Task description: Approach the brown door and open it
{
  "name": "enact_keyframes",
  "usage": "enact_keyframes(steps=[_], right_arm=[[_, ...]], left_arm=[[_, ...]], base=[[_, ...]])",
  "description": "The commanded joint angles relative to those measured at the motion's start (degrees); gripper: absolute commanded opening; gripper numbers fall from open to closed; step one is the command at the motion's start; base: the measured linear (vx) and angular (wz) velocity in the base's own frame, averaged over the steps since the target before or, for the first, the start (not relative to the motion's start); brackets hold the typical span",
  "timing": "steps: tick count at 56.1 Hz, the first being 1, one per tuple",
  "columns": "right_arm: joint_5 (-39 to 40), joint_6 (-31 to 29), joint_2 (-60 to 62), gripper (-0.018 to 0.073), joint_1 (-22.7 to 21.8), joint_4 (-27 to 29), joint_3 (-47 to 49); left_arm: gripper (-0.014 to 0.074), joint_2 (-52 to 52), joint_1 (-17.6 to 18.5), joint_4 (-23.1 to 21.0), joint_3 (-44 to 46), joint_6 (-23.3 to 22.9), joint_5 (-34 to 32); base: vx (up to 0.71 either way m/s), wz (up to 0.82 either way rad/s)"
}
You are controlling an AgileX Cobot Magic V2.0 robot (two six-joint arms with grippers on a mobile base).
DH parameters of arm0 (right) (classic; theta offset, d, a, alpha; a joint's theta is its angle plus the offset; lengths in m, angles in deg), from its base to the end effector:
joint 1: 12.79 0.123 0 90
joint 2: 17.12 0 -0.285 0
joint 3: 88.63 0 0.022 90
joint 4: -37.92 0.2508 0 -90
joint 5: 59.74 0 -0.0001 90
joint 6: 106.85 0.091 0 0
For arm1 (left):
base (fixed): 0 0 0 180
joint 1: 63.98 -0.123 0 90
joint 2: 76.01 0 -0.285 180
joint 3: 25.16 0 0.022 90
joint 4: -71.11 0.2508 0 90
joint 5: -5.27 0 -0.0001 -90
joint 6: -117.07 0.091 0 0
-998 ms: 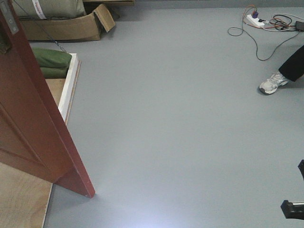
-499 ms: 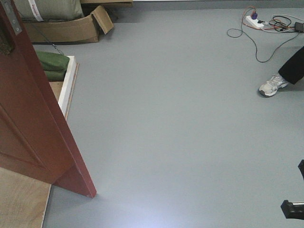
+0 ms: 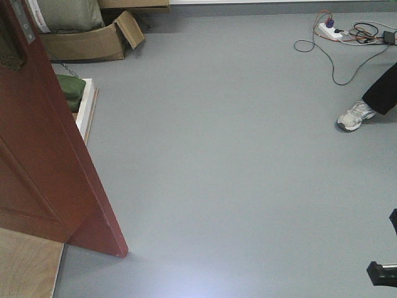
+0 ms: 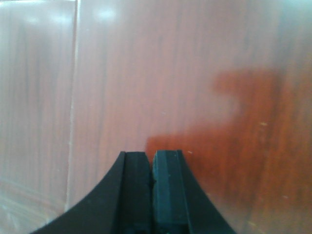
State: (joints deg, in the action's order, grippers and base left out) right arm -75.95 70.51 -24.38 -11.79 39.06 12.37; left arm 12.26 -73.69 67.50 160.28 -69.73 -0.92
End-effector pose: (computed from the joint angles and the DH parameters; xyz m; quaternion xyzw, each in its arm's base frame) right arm 0.0549 0.0015 0.1776 -0.0191 0.7795 -0.0008 0.6261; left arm 0.3213 0.0556 0.4819 -0.1108 0.6102 -0.0025 0.7845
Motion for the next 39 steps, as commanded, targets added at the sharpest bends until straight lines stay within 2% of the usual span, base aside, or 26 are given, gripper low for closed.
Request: enact_keyframes(steps=[1, 39], right_arm=[[4.69, -0.32, 0.52, 0.0, -0.09, -0.4, -0.22], [4.69, -0.32, 0.52, 0.0, -0.09, -0.4, -0.22]], left_arm=[[-0.0003, -1.87, 0.45, 0.01, 2.08, -0.04, -3.62], [-0.0003, -1.87, 0.45, 0.01, 2.08, -0.04, -3.18]], base=[[0.11, -0.01], [0.13, 0.03]])
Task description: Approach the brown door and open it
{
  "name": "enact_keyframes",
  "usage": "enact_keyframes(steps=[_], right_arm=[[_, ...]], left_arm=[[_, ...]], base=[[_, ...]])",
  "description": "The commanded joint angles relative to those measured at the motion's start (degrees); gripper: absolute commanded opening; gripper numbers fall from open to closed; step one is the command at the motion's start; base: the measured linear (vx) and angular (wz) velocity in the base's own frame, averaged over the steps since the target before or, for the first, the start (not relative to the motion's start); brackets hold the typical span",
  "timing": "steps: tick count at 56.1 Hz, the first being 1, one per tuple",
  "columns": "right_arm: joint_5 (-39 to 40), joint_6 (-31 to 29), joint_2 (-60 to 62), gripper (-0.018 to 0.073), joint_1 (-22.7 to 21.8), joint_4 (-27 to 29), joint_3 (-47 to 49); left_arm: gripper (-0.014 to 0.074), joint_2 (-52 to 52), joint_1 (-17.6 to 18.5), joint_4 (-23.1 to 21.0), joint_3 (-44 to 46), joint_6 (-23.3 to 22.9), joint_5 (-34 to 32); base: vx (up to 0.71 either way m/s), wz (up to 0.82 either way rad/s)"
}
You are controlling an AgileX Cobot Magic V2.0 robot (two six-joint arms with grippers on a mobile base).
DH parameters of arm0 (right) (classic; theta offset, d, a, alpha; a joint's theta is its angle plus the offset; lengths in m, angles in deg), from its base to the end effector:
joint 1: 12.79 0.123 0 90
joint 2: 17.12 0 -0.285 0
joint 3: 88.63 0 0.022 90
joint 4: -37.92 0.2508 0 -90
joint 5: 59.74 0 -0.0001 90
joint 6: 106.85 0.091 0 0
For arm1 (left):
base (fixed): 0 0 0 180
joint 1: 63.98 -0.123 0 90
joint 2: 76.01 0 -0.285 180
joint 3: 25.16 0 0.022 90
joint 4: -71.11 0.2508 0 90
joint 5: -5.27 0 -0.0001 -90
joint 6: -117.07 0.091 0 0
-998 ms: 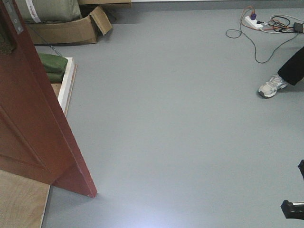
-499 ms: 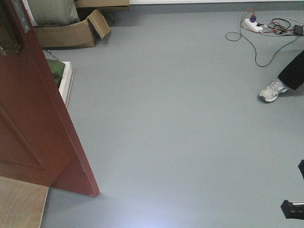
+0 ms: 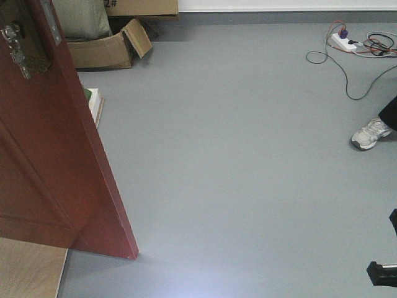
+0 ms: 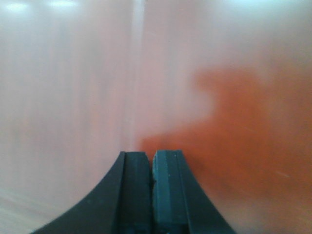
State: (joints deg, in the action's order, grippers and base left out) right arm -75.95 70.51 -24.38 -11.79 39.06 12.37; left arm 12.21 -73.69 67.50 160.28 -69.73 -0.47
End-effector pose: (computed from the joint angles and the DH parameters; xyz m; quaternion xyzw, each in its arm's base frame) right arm 0.0549 0.0015 0.1776 -0.0191 0.7795 -0.0008 0.6261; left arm 0.3211 0.0555 0.4815 -0.1111 0.6129 -0.0027 0.7823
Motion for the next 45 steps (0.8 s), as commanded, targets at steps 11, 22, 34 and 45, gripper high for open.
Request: enact_keyframes(steps=[11, 22, 34, 45], right_arm=[[4.69, -0.32, 0.52, 0.0, -0.09, -0.4, -0.22], [4.69, -0.32, 0.52, 0.0, -0.09, -0.4, -0.22], [4.69, -0.32, 0.52, 0.0, -0.09, -0.4, -0.22], [4.69, -0.32, 0.52, 0.0, -0.09, -0.4, -0.22]], left_arm=[[-0.0003, -1.82, 0.45, 0.01, 2.08, -0.04, -3.63], [-0.0003, -1.82, 0.45, 0.01, 2.08, -0.04, -3.63], [-0.0003, -1.82, 0.45, 0.01, 2.08, -0.04, -3.63], [-0.0003, -1.82, 0.45, 0.01, 2.08, -0.04, -3.63]], base=[[0.15, 0.06], [0.15, 0.05], [0.13, 0.02], [0.1, 0.01]])
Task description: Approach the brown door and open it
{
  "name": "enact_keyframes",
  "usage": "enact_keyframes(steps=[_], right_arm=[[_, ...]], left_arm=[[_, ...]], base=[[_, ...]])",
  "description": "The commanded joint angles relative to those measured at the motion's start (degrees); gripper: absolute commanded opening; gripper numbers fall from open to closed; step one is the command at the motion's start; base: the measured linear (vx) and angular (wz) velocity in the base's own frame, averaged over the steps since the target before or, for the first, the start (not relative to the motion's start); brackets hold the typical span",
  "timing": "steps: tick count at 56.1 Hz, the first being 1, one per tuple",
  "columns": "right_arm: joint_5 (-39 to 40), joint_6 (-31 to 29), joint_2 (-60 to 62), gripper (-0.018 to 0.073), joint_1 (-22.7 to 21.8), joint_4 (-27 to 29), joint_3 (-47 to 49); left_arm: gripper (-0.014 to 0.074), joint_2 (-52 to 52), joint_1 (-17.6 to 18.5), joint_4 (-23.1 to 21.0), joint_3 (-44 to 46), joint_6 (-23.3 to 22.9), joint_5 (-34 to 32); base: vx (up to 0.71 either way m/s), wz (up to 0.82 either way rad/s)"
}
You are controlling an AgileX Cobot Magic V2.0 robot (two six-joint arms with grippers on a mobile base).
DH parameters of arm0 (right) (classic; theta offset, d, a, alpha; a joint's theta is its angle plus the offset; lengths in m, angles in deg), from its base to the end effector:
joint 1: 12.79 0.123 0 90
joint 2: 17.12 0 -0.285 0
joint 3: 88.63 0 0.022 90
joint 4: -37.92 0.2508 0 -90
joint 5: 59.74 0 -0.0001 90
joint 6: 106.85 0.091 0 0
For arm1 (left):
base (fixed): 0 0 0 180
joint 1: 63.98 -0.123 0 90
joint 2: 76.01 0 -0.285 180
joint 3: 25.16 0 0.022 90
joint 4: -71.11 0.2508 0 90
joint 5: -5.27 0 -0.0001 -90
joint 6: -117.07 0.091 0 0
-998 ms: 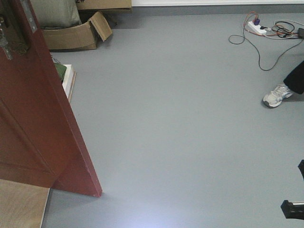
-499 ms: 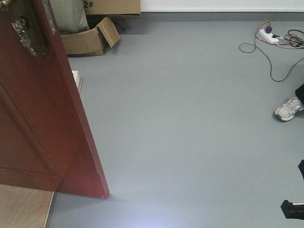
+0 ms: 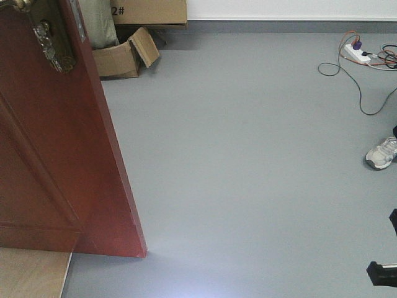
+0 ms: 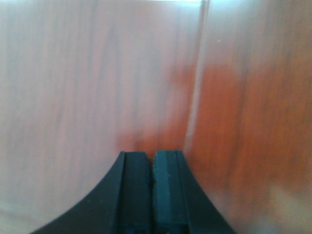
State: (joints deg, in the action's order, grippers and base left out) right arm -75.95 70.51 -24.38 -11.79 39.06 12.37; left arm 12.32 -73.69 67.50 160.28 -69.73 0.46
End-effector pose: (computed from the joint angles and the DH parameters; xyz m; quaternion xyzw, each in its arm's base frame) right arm 0.0549 0.0015 0.1776 -0.0191 0.7795 -0.0008 0.6261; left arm 0.3221 0.0556 0.4794 -0.1120 0.6199 -0.0030 0.7766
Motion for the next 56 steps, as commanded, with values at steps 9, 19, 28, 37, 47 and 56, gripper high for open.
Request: enact_keyframes(steps=[9, 19, 28, 37, 47, 56], right_arm=[[4.69, -0.32, 0.52, 0.0, -0.09, -0.4, -0.22], [4.69, -0.32, 0.52, 0.0, -0.09, -0.4, -0.22], [4.69, -0.32, 0.52, 0.0, -0.09, -0.4, -0.22], [4.69, -0.32, 0.52, 0.0, -0.09, -0.4, -0.22], [4.69, -0.32, 0.52, 0.0, -0.09, -0.4, -0.22], [4.69, -0.32, 0.52, 0.0, -0.09, -0.4, -0.22]], left_arm=[[-0.0003, -1.93, 0.45, 0.01, 2.08, -0.04, -4.56], [-0.0003, -1.93, 0.45, 0.01, 2.08, -0.04, -4.56], [-0.0003, -1.93, 0.45, 0.01, 2.08, -0.04, -4.56], [-0.0003, -1.93, 0.45, 0.01, 2.08, -0.04, -4.56], [-0.0003, -1.93, 0.45, 0.01, 2.08, -0.04, -4.56], [-0.0003, -1.93, 0.45, -0.01, 2.03, -0.04, -4.61]], base=[[0.08, 0.01], [0.03, 0.01], [0.0, 0.0], [0.0, 0.0], [0.0, 0.0], [0.0, 0.0]])
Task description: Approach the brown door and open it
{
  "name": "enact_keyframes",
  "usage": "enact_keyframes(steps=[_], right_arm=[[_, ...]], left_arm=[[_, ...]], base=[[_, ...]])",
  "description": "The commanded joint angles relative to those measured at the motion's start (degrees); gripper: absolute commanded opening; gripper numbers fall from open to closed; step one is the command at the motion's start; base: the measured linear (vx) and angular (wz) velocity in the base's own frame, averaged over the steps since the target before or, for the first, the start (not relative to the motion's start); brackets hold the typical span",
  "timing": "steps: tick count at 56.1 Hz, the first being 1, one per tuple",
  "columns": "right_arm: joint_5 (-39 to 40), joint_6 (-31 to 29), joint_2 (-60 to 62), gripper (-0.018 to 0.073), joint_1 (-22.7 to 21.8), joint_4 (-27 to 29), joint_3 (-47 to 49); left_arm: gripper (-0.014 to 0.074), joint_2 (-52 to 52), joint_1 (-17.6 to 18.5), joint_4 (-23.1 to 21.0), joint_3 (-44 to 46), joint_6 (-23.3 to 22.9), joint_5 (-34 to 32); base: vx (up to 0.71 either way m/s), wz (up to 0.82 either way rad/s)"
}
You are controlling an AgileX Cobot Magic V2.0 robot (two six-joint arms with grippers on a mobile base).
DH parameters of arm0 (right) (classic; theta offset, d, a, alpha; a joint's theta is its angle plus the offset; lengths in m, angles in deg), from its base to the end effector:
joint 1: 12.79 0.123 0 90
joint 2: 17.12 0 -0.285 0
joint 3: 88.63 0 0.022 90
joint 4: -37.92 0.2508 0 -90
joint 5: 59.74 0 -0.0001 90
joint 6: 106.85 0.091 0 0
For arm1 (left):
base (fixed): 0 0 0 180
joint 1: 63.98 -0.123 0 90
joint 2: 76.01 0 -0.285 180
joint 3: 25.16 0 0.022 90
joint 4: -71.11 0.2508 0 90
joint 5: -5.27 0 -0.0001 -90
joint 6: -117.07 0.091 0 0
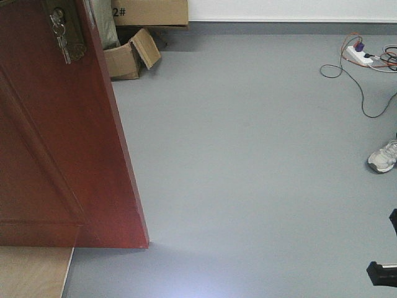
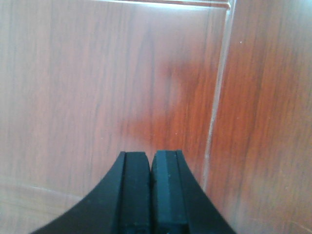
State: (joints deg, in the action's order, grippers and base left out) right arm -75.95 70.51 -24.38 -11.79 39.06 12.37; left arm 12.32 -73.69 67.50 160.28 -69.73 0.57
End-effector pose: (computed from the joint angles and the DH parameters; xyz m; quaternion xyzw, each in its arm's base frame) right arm 0.0549 0.0015 0.1776 -0.0191 0.7795 -0.0008 0.6261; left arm 0.3222 0.0556 0.4793 -0.1121 0.6206 -0.0030 0.7760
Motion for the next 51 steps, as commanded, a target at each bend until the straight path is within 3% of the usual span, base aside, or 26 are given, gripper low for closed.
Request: enact_keyframes(steps=[1, 16, 28, 40, 51], right_arm=[[4.69, -0.32, 0.52, 0.0, -0.09, -0.4, -0.22], [4.69, -0.32, 0.52, 0.0, -0.09, -0.4, -0.22], [4.69, -0.32, 0.52, 0.0, -0.09, -0.4, -0.22], [4.69, -0.32, 0.52, 0.0, -0.09, -0.4, -0.22], [4.69, -0.32, 0.52, 0.0, -0.09, -0.4, -0.22]], left_arm=[[-0.0003, -1.93, 0.45, -0.07, 1.81, -0.04, -4.95], [-0.0003, -9.21, 0.46, -0.07, -5.33, -0.04, -3.65], [-0.0003, -26.92, 0.85, 0.04, -22.37, -0.04, -3.65], [-0.0003, -45.56, 6.29, 5.6, -40.84, -0.04, -3.78], [-0.0003, -57.14, 8.48, 5.95, -57.72, -0.04, -4.26]], base=[[0.0, 0.0], [0.0, 0.0], [0.0, 0.0], [0.0, 0.0], [0.0, 0.0]])
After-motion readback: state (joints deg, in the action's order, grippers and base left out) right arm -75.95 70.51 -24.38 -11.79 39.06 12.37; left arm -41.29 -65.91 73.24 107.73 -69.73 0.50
